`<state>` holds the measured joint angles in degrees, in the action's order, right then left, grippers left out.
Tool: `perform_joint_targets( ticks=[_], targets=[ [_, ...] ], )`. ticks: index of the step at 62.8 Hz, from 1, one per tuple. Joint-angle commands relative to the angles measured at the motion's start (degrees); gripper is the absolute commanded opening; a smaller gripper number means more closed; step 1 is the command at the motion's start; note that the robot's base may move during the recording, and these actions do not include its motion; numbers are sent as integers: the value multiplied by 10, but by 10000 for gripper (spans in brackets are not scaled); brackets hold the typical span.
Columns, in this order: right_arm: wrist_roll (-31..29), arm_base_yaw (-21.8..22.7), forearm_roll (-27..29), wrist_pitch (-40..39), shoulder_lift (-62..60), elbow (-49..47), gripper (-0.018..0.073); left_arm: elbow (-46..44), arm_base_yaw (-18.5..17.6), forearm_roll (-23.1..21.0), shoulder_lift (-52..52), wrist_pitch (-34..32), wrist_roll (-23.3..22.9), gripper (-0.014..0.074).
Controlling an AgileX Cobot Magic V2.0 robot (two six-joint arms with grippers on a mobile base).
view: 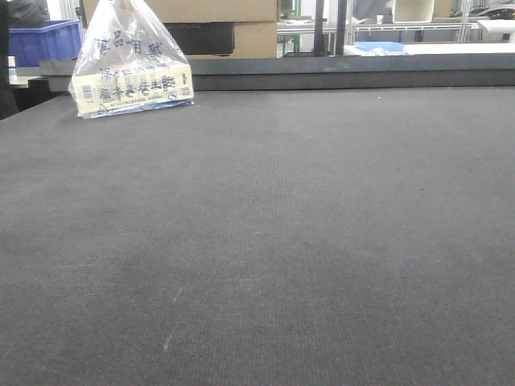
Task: Place cylindrical capacitor in blue bin on shelf
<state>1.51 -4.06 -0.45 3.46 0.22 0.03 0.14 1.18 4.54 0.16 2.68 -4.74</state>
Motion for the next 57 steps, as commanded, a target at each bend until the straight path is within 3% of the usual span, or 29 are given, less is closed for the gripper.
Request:
perform_joint_targets(
  ticks=[1, 6, 23, 41, 57],
  targets=[
    [-3, 0, -11, -53, -2, 0, -162, -1, -3, 3, -2, -19, -5, -111],
    [-3, 0, -12, -56, -2, -4, -162, -20, -3, 3, -2, -9, -5, -111],
    [-3, 0, -14, 128, 24, -164, -162, -164, -3, 3, 52, 156, -5, -111],
    [-3, 0, 12, 285, 212, -303, -162, -290, -3, -70, 233, 190, -5, -111],
    [-3, 0, 13, 444, 389, -411, -162, -416, -2, -64, 425, 349, -5, -111]
  ],
)
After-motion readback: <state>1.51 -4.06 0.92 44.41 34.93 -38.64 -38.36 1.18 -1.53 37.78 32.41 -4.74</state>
